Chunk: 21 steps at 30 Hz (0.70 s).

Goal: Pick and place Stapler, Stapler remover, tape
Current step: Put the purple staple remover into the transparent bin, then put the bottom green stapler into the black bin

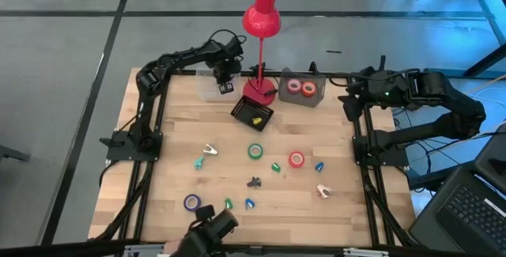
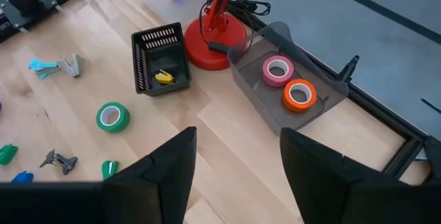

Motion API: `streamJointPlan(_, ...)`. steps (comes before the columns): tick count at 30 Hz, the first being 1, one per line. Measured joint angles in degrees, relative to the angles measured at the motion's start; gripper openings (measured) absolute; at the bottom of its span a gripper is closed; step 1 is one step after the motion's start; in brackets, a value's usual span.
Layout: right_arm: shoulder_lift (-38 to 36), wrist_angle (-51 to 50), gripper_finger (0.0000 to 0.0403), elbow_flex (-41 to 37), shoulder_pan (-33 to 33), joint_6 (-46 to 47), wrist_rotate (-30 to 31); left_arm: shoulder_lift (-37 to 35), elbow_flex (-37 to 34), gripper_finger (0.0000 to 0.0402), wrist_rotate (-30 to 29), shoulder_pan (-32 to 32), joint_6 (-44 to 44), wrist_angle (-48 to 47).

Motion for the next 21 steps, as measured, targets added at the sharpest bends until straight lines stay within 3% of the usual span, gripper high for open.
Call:
streamJointPlan(6,0.0,-0.1,0.021,0.0,0.0,0.0,0.0,1.3,0.0,0.001,0.2,0.0,1.2,-0.1)
streamJointPlan(13,0.0,-0.1,0.021,0.0,0.0,0.0,0.0,1.1,0.0,0.0094,-0.3,0.0,0.9,-2.1)
streamJointPlan(17,0.0,-0.1,0.021,0.0,0.0,0.0,0.0,0.8,0.8,0.0139,-3.0,0.1,-0.2,-7.7)
streamJointPlan(21,0.0,-0.1,0.021,0.0,0.0,0.0,-0.2,-4.9,1.2,0.0158,2.9,1.0,-4.8,-9.2)
